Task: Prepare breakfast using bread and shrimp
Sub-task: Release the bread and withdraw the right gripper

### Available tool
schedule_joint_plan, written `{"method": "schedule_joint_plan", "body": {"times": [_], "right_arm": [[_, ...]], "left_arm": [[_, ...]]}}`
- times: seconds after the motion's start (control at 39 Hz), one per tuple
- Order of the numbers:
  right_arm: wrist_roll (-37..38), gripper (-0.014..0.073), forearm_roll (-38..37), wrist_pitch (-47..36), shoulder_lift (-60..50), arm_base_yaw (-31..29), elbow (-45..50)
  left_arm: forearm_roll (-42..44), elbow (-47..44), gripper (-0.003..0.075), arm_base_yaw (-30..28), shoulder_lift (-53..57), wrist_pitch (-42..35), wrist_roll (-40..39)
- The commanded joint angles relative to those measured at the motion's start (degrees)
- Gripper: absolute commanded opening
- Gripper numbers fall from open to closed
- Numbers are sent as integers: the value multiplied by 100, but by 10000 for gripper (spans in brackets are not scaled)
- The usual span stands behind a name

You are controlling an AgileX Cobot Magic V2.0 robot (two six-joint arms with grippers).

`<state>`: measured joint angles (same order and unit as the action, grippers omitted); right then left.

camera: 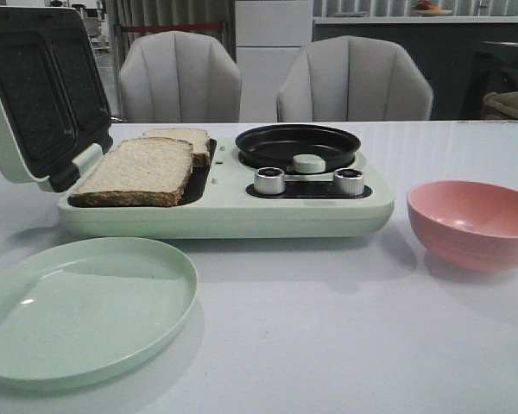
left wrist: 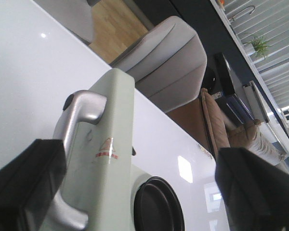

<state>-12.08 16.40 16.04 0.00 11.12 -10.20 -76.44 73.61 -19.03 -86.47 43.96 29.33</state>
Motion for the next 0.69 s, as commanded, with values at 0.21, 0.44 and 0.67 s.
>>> {"method": "schedule_joint_plan", "body": {"times": [0.21, 0.44, 0.67], "right_arm": [[-13, 605, 20, -391, 67, -2, -148], [-13, 605, 20, -391, 67, -2, -148], [-13, 605, 20, -391, 67, -2, -148]], "left_arm": [[-470, 206, 389, -9, -463, 211, 330], [-496, 206, 351, 116, -893, 438, 449], [-752, 206, 351, 224, -1252, 1043, 899]]}}
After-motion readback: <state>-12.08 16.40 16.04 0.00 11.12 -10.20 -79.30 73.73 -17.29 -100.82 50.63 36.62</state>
